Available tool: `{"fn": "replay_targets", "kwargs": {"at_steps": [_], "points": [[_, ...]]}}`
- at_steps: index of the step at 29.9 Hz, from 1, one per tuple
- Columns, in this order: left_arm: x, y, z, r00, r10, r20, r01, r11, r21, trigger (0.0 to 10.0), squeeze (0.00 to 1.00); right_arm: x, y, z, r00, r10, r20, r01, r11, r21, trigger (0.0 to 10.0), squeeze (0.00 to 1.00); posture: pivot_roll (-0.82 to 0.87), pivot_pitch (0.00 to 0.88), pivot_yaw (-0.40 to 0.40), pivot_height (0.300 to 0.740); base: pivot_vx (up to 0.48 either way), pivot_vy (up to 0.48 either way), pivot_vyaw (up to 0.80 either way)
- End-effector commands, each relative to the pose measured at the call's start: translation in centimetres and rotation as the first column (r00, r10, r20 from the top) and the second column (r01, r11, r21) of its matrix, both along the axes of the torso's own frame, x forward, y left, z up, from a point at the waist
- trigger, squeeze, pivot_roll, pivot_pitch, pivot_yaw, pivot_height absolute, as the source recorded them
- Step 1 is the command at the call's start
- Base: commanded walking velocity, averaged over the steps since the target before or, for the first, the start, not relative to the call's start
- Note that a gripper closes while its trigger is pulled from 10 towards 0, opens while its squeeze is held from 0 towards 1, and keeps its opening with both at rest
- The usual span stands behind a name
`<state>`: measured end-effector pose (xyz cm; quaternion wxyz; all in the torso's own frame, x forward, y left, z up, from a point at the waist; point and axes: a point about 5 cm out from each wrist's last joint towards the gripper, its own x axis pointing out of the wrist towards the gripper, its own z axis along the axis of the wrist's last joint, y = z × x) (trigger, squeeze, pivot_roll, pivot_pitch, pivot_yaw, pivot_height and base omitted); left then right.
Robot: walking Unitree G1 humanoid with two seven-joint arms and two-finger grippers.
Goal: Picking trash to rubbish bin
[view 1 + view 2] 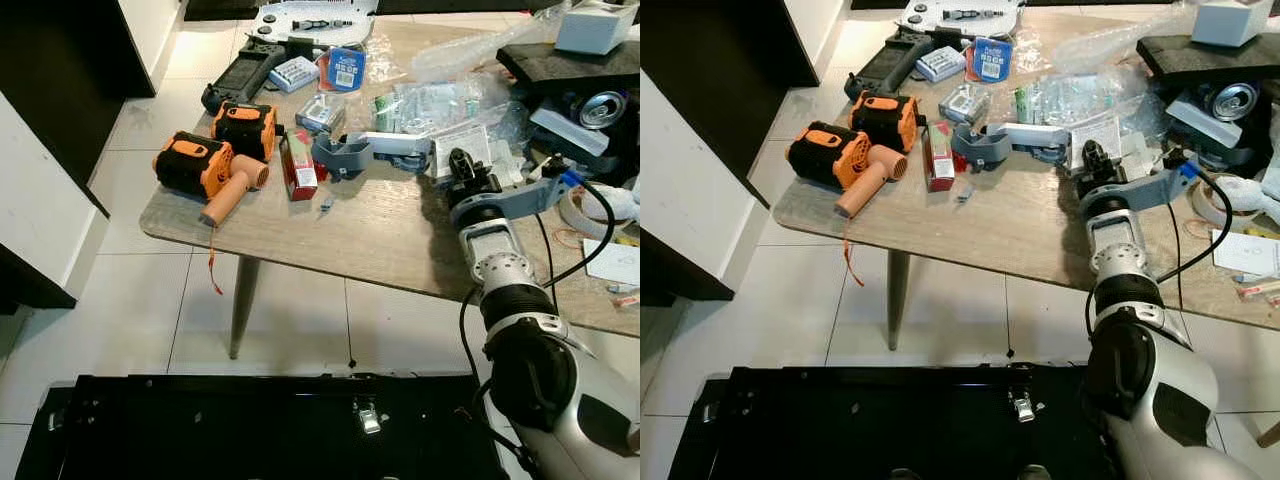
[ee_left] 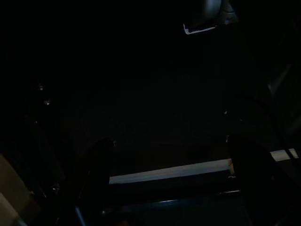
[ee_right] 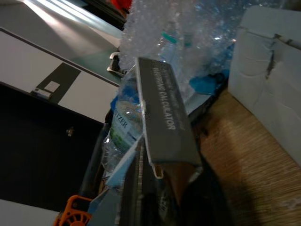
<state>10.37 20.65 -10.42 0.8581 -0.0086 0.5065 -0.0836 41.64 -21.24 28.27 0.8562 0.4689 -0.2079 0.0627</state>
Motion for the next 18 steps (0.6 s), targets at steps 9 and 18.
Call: {"fn": "replay_targets", "kwargs": {"at_steps": [9,18], "points": [[-0.2,-0.2,-0.3,0.998,0.043,-0.043,-0.043,0.999,0.005,10.0,0.00,0.0,0.9,-0.5,0.998,0.056,0.027,-0.056,0.998,-0.017,0.0,0.00,-0.03,0.292,0.067,0.740,0.000,0.000,0.00],[2.6,0.0,0.5,0.992,0.127,0.022,-0.126,0.992,-0.016,10.0,0.00,-1.3,3.3,1.6,0.867,0.349,0.357,-0.353,0.934,-0.055,8.0,0.00,-0.04,0.228,0.062,0.740,0.000,0.000,0.00]]}}
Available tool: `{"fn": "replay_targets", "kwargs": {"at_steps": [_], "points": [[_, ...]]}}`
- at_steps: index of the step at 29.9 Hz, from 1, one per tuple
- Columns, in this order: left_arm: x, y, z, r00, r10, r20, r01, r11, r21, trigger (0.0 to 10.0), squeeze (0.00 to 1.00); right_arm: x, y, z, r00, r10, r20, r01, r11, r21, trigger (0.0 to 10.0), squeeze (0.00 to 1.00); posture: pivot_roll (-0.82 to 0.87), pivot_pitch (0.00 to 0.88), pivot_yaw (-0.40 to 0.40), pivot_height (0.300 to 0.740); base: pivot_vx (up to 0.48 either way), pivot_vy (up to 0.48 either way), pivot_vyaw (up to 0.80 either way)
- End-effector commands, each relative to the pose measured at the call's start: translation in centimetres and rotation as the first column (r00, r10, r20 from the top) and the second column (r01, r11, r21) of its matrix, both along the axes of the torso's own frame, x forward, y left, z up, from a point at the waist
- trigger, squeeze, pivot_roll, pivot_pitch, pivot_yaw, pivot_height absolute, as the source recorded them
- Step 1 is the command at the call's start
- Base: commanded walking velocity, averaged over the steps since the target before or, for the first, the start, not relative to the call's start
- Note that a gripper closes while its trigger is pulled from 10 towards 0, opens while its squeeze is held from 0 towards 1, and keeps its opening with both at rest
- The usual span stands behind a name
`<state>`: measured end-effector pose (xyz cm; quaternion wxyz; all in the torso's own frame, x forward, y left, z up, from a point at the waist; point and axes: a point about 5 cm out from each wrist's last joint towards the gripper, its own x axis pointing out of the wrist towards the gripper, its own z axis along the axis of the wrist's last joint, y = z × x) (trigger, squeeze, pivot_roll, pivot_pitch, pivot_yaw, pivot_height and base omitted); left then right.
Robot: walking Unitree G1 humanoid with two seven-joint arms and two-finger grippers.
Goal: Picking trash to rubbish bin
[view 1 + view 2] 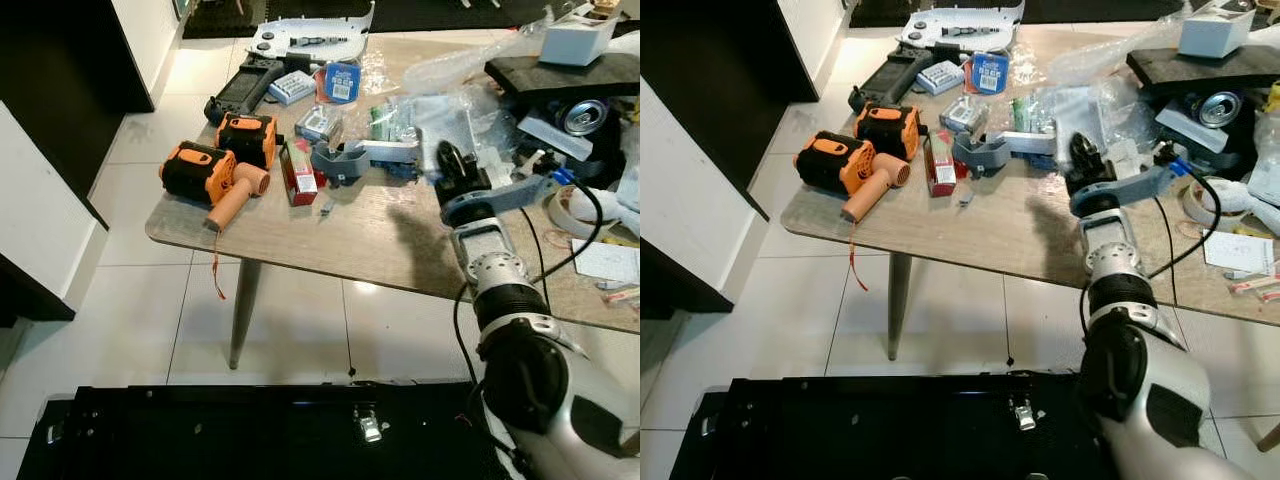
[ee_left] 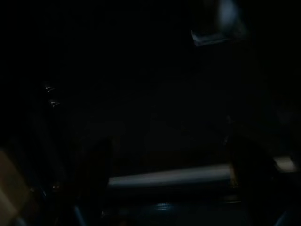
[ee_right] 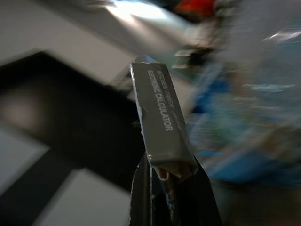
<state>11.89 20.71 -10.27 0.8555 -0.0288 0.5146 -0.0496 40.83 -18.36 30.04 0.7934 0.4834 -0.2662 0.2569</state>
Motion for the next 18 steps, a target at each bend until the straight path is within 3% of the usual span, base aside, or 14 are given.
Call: {"fn": "replay_targets", "kwargs": {"at_steps": [1,2,5,9,10,13,15,16,18], "points": [[1.1,-0.1,0.3,0.998,0.049,0.044,-0.049,0.999,-0.015,10.0,0.00,-0.5,0.5,-0.2,0.995,0.073,0.063,-0.073,0.997,-0.003,8.0,0.00,-0.04,0.228,0.062,0.740,0.000,0.000,0.00],[1.7,-0.1,0.5,0.996,0.063,0.060,-0.062,0.998,-0.019,10.0,0.00,-1.1,1.3,-0.3,0.982,0.145,0.123,-0.141,0.989,-0.041,10.0,0.00,-0.05,0.217,0.061,0.740,0.000,0.000,0.00],[3.2,-0.3,1.0,0.992,0.089,0.094,-0.087,0.996,-0.033,10.0,0.00,-2.8,4.2,-1.5,0.938,0.297,0.181,-0.264,0.947,-0.182,10.0,0.00,-0.06,0.211,0.059,0.740,0.000,0.000,0.00],[4.8,-0.6,1.6,0.986,0.105,0.132,-0.099,0.994,-0.052,10.0,0.00,-5.2,8.7,-5.7,0.895,0.435,0.099,-0.372,0.850,-0.372,10.0,0.00,-0.07,0.203,0.067,0.740,0.000,0.000,0.00],[4.8,-0.6,1.6,0.986,0.105,0.132,-0.099,0.994,-0.052,10.0,0.00,-5.2,8.7,-5.7,0.895,0.435,0.099,-0.372,0.850,-0.372,10.0,0.00,-0.07,0.203,0.067,0.740,0.000,0.000,0.00],[5.8,-0.9,2.0,0.982,0.089,0.165,-0.080,0.995,-0.057,10.0,0.00,-6.6,11.0,-8.9,0.877,0.480,0.008,-0.431,0.796,-0.425,10.0,0.00,-0.07,0.203,0.065,0.740,0.000,0.000,0.00],[6.3,-1.0,2.3,0.980,0.083,0.181,-0.074,0.996,-0.059,10.0,0.00,-6.8,11.3,-9.5,0.882,0.471,-0.025,-0.437,0.795,-0.421,10.0,0.00,-0.07,0.202,0.064,0.740,0.000,0.000,0.00],[7.6,-1.2,2.9,0.970,0.090,0.227,-0.075,0.994,-0.075,10.0,0.00,-7.3,11.9,-10.2,0.880,0.470,-0.074,-0.460,0.800,-0.386,10.0,0.00,-0.07,0.193,0.059,0.740,0.000,0.000,0.00],[8.2,-1.3,3.2,0.965,0.095,0.246,-0.077,0.993,-0.084,10.0,0.00,-7.5,12.2,-10.4,0.879,0.469,-0.087,-0.465,0.800,-0.380,10.0,0.00,-0.07,0.187,0.056,0.740,0.000,0.000,0.00]]}}
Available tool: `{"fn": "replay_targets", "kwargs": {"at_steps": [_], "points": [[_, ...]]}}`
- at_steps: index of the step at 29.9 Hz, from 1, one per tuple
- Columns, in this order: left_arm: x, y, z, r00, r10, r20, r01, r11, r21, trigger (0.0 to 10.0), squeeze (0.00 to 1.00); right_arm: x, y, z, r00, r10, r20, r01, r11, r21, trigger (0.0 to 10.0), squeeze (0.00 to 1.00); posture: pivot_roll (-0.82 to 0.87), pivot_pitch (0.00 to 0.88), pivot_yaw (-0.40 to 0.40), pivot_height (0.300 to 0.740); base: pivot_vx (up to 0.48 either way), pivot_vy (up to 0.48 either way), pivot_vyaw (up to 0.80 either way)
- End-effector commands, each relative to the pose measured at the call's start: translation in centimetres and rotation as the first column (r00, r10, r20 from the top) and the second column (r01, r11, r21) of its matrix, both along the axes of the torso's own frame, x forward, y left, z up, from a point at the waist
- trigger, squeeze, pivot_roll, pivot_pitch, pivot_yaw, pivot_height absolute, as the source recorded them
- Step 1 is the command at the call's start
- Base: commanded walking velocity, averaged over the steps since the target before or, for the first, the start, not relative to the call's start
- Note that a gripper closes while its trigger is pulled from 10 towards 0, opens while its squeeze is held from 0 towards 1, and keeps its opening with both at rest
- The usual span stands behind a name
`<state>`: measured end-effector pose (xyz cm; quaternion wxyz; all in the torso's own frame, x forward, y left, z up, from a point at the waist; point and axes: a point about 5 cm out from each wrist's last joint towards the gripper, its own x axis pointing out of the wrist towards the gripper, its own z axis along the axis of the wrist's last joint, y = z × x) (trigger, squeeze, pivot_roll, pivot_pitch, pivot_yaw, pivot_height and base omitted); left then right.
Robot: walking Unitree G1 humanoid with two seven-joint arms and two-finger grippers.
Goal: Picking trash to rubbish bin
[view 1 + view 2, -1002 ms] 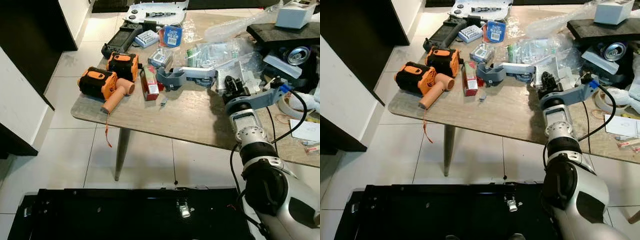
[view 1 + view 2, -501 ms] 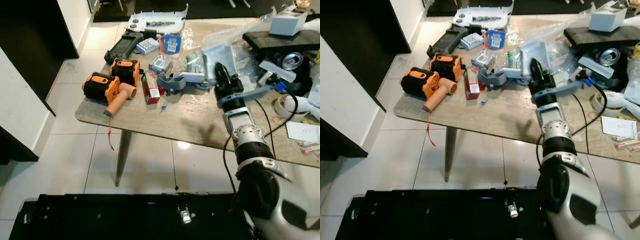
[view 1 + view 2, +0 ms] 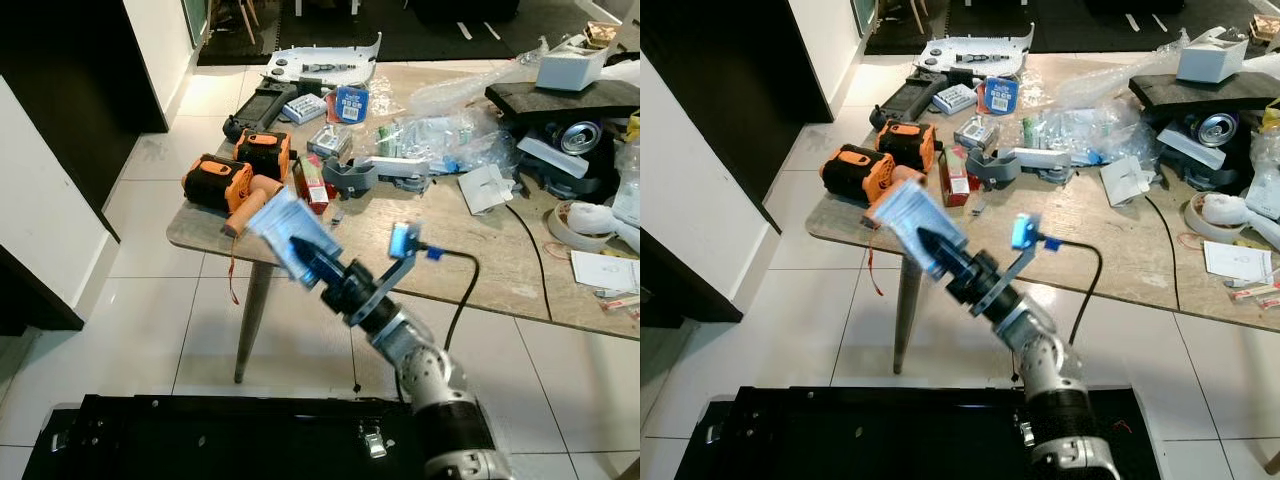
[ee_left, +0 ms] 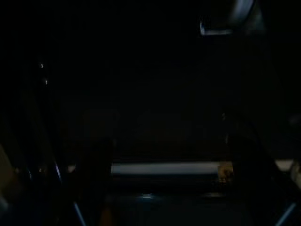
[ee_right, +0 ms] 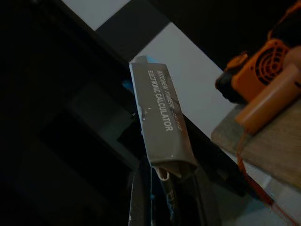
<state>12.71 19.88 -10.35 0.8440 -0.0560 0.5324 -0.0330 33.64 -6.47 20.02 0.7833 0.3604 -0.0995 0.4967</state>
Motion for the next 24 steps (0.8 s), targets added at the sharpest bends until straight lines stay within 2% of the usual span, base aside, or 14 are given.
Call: {"fn": "replay_targets", "kwargs": {"at_steps": [1,3,6,8,12,16,17,19,20,22,23,24], "points": [[7.4,-0.5,3.3,0.955,0.043,0.293,-0.032,0.999,-0.043,10.0,0.00,-0.3,0.3,-0.4,1.000,0.006,-0.026,-0.006,1.000,-0.006,10.0,0.00,-0.07,0.187,0.056,0.740,0.000,0.000,0.00],[8.5,-0.7,4.0,0.943,0.046,0.328,-0.031,0.998,-0.053,10.0,0.00,-0.7,1.0,-0.9,0.999,0.000,-0.048,-0.002,0.999,-0.043,10.0,0.00,-0.07,0.181,0.051,0.740,-0.126,0.000,0.00],[8.8,-0.8,4.1,0.941,0.048,0.335,-0.032,0.998,-0.053,10.0,0.00,-0.6,1.4,-1.3,0.998,-0.019,-0.062,0.014,0.997,-0.080,10.0,0.00,-0.07,0.176,0.049,0.740,-0.251,0.000,0.00],[8.8,-0.8,4.1,0.943,0.052,0.330,-0.037,0.998,-0.051,10.0,0.00,-0.1,1.5,-1.9,0.994,-0.072,-0.078,0.062,0.990,-0.129,10.0,0.00,-0.07,0.171,0.047,0.740,-0.259,0.000,0.00],[8.5,-0.8,3.9,0.947,0.054,0.317,-0.042,0.998,-0.045,10.0,0.00,0.3,1.5,-2.4,0.988,-0.121,-0.100,0.104,0.982,-0.159,10.0,0.00,-0.07,0.164,0.047,0.740,-0.264,0.000,0.00],[8.0,-0.8,3.5,0.954,0.060,0.294,-0.050,0.998,-0.040,10.0,0.00,0.8,1.5,-3.6,0.967,-0.223,-0.122,0.184,0.945,-0.270,10.0,0.00,-0.07,0.151,0.048,0.740,-0.270,0.000,0.00],[8.0,-0.8,3.5,0.954,0.060,0.294,-0.050,0.998,-0.040,10.0,0.00,0.8,1.5,-3.6,0.967,-0.223,-0.122,0.184,0.945,-0.270,10.0,0.00,-0.07,0.151,0.048,0.740,-0.270,0.000,0.00],[8.1,-0.8,3.6,0.953,0.062,0.296,-0.052,0.998,-0.042,10.0,0.00,1.2,1.5,-4.5,0.948,-0.286,-0.143,0.226,0.915,-0.334,10.0,0.00,-0.07,0.149,0.046,0.740,-0.270,0.000,0.00],[8.1,-0.8,3.6,0.953,0.062,0.296,-0.052,0.998,-0.042,10.0,0.00,1.2,1.5,-4.5,0.948,-0.286,-0.143,0.226,0.915,-0.334,10.0,0.00,-0.07,0.149,0.046,0.740,-0.270,0.000,0.00],[8.4,-0.9,3.8,0.951,0.066,0.303,-0.055,0.997,-0.047,10.0,0.00,1.6,1.1,-6.3,0.913,-0.375,-0.158,0.270,0.849,-0.454,10.0,0.00,-0.07,0.149,0.043,0.740,-0.270,0.000,0.00],[8.4,-0.9,3.8,0.951,0.066,0.303,-0.055,0.997,-0.047,10.0,0.00,1.6,1.1,-6.3,0.913,-0.375,-0.158,0.270,0.849,-0.454,10.0,0.00,-0.07,0.149,0.043,0.740,-0.270,0.000,0.00],[8.5,-0.9,3.8,0.949,0.069,0.307,-0.057,0.997,-0.048,10.0,0.00,1.7,0.9,-7.1,0.901,-0.406,-0.153,0.283,0.817,-0.502,10.0,0.00,-0.07,0.148,0.042,0.740,-0.270,0.000,0.00]]}}
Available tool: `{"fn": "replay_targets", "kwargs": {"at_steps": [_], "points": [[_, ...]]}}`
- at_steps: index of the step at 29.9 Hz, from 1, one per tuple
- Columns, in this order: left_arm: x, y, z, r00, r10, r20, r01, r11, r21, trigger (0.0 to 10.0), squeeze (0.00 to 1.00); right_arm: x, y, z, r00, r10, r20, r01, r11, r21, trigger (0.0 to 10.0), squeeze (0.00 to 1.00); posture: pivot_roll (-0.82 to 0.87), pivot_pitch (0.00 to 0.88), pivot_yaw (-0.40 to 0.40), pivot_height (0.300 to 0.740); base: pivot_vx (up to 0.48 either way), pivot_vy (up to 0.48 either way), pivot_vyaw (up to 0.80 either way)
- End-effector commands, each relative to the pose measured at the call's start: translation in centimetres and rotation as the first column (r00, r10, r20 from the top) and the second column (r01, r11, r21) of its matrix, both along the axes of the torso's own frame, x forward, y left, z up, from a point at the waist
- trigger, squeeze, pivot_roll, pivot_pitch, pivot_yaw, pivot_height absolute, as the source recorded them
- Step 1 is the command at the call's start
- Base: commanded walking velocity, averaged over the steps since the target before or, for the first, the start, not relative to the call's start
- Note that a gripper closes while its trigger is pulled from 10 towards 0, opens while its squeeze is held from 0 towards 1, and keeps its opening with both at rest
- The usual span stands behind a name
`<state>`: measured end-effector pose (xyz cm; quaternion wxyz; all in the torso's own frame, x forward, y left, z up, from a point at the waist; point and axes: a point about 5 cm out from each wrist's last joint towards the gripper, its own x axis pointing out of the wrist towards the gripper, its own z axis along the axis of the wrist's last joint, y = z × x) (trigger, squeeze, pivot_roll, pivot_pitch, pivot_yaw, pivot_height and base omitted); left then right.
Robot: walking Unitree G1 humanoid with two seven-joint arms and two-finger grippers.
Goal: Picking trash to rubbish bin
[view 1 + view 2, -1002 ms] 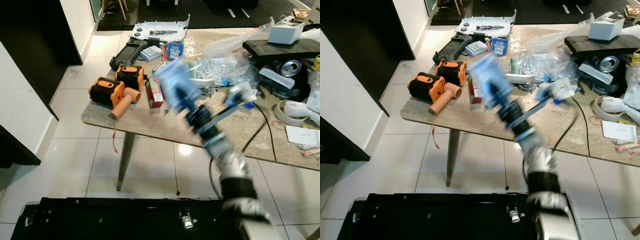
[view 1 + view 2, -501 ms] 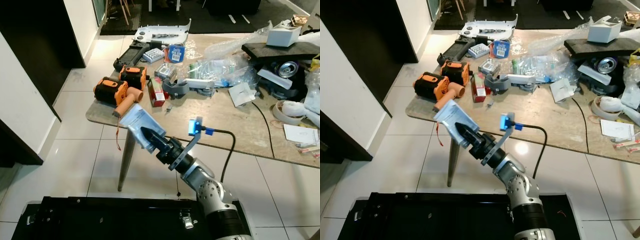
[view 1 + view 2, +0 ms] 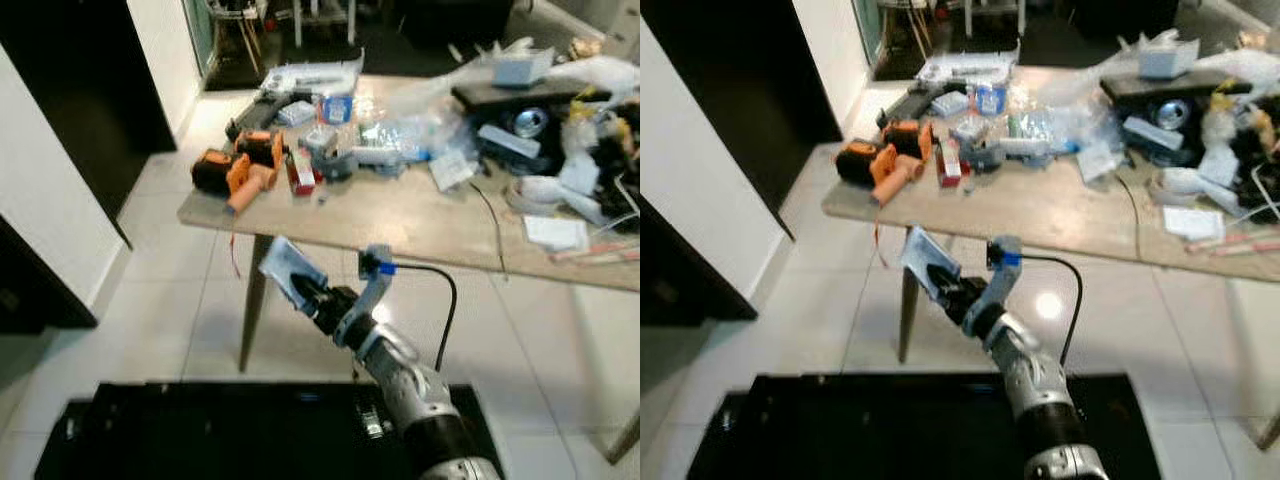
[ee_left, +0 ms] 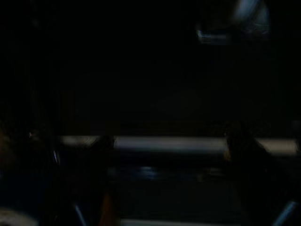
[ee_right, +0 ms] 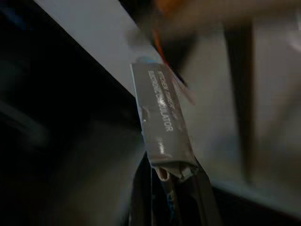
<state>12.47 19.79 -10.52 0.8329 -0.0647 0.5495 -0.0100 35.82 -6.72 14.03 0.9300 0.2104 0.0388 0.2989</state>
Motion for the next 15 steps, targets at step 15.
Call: {"fn": "replay_targets", "kwargs": {"at_steps": [15], "points": [[5.5,-0.1,2.2,0.974,0.058,0.218,-0.059,0.998,-0.003,10.0,0.00,-3.4,-7.6,-11.4,0.894,-0.355,-0.274,0.164,0.827,-0.538,10.0,0.00,-0.08,0.096,0.029,0.740,-0.053,0.000,-0.57]]}}
